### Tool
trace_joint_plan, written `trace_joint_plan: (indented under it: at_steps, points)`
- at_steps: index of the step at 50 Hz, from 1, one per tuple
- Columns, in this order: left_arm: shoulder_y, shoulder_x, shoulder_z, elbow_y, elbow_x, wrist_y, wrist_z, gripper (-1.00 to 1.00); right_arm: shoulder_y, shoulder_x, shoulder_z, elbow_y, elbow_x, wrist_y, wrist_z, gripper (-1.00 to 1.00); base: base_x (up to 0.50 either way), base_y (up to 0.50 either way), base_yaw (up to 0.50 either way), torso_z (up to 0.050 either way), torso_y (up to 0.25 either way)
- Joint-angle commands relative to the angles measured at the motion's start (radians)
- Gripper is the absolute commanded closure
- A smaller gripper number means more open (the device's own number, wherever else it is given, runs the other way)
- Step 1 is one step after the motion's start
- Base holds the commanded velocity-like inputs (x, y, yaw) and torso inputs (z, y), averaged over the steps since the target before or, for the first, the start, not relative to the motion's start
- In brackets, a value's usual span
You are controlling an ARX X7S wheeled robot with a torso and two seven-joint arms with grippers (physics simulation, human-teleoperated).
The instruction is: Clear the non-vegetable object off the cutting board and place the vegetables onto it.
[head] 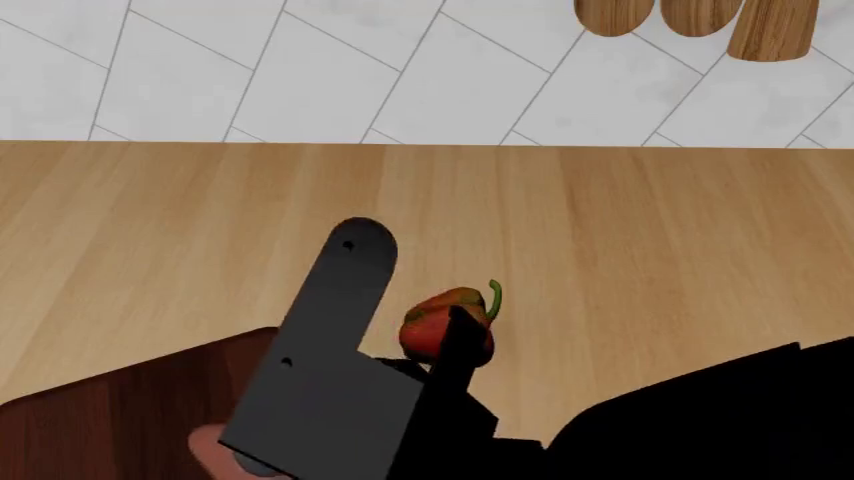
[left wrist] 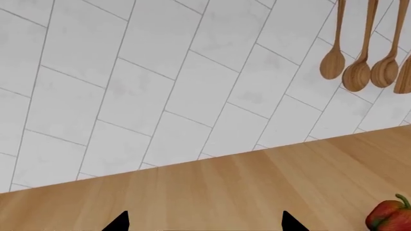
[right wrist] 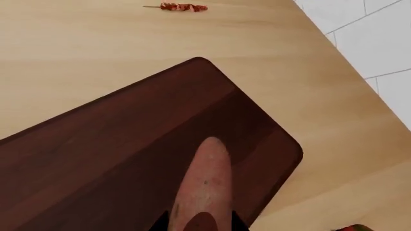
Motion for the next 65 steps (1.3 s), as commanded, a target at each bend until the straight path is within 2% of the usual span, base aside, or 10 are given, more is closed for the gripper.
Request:
trace_joint_plan:
  at_steps: [1,22,35,47,48,56,65]
  points:
    - [0.018,0.012,-0.030,-0.009,0.017,0.019,0.042,-1.00,-0.045,-0.079,0.007,-0.013,-0.125,-0.042,-0.099,1.00,0.00,0.00,0.00,0.000,0.000]
    - [0.025,0.002,-0.039,-0.010,0.012,0.024,0.043,-1.00,-0.077,-0.119,-0.065,-0.068,0.010,-0.098,0.039,1.00,0.00,0.00,0.00,0.000,0.000]
    - [0.049,-0.006,-0.037,-0.002,0.022,0.042,0.045,-1.00,-0.151,-0.103,-0.077,-0.068,-0.137,-0.111,-0.061,1.00,0.00,0.00,0.00,0.000,0.000]
    - [0.055,-0.015,-0.042,0.003,0.019,0.047,0.042,-1.00,-0.164,-0.094,-0.088,-0.077,-0.139,-0.128,-0.049,1.00,0.00,0.00,0.00,0.000,0.000]
    - [0.055,-0.015,-0.042,0.003,0.020,0.047,0.042,-1.00,-0.162,-0.095,-0.091,-0.081,-0.145,-0.125,-0.047,-1.00,0.00,0.00,0.00,0.000,0.000]
    - [0.062,-0.020,-0.045,0.005,0.020,0.054,0.044,-1.00,-0.138,-0.095,-0.090,-0.077,-0.122,-0.133,-0.016,-1.00,0.00,0.00,0.00,0.000,0.000]
    - [0.062,-0.013,-0.047,0.000,0.023,0.051,0.048,-1.00,-0.043,-0.065,-0.082,-0.071,0.030,-0.149,0.126,-1.00,0.00,0.00,0.00,0.000,0.000]
